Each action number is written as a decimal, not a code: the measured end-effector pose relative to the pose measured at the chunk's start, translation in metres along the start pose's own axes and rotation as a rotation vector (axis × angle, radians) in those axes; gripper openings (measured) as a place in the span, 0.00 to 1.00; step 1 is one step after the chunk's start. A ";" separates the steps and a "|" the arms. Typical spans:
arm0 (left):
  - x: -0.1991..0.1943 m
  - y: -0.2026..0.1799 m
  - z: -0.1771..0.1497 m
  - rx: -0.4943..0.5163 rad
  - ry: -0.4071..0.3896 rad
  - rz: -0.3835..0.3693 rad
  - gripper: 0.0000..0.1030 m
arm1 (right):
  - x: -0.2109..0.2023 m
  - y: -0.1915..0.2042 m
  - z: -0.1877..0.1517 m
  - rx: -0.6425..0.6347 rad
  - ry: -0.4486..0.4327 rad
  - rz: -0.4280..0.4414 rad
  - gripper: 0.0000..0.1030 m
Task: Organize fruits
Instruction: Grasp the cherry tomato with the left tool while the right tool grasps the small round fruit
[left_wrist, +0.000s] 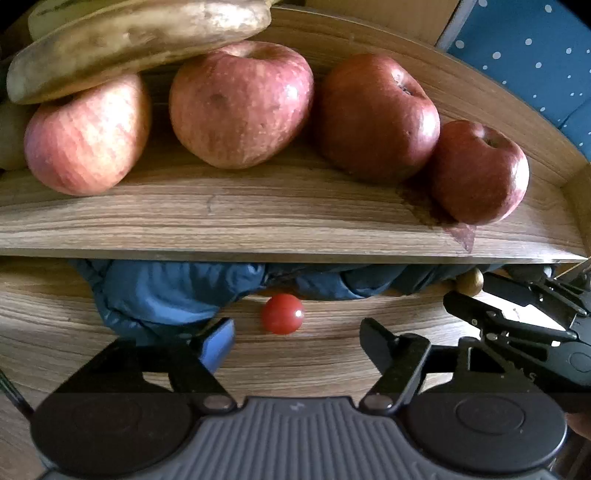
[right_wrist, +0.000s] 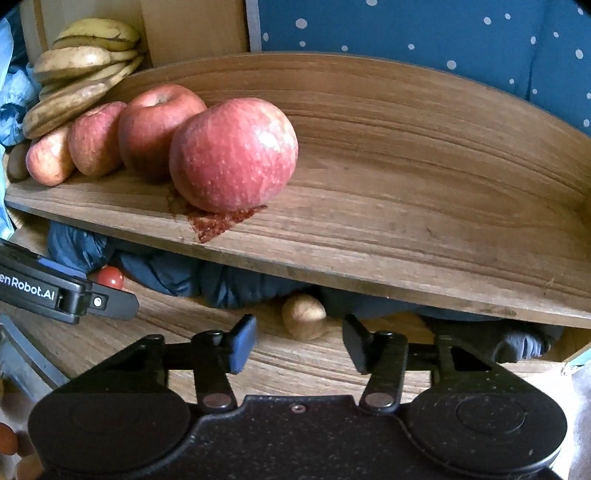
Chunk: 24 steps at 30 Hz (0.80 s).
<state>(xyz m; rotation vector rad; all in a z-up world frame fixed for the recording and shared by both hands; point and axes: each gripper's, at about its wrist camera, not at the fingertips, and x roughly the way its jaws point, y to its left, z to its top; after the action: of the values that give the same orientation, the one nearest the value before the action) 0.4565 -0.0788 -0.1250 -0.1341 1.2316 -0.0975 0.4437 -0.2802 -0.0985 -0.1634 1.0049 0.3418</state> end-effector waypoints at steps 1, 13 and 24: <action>-0.001 0.000 0.000 -0.002 -0.002 -0.001 0.72 | 0.001 0.000 0.000 -0.002 0.001 -0.002 0.49; -0.003 0.010 0.003 -0.010 -0.020 0.004 0.50 | -0.003 0.000 0.001 -0.006 0.005 -0.015 0.33; -0.003 0.009 0.006 -0.002 -0.024 -0.012 0.28 | -0.003 0.006 -0.001 -0.003 -0.003 -0.007 0.27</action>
<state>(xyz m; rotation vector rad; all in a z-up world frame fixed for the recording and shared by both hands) 0.4606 -0.0693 -0.1215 -0.1439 1.2070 -0.1046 0.4396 -0.2755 -0.0962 -0.1687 1.0007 0.3373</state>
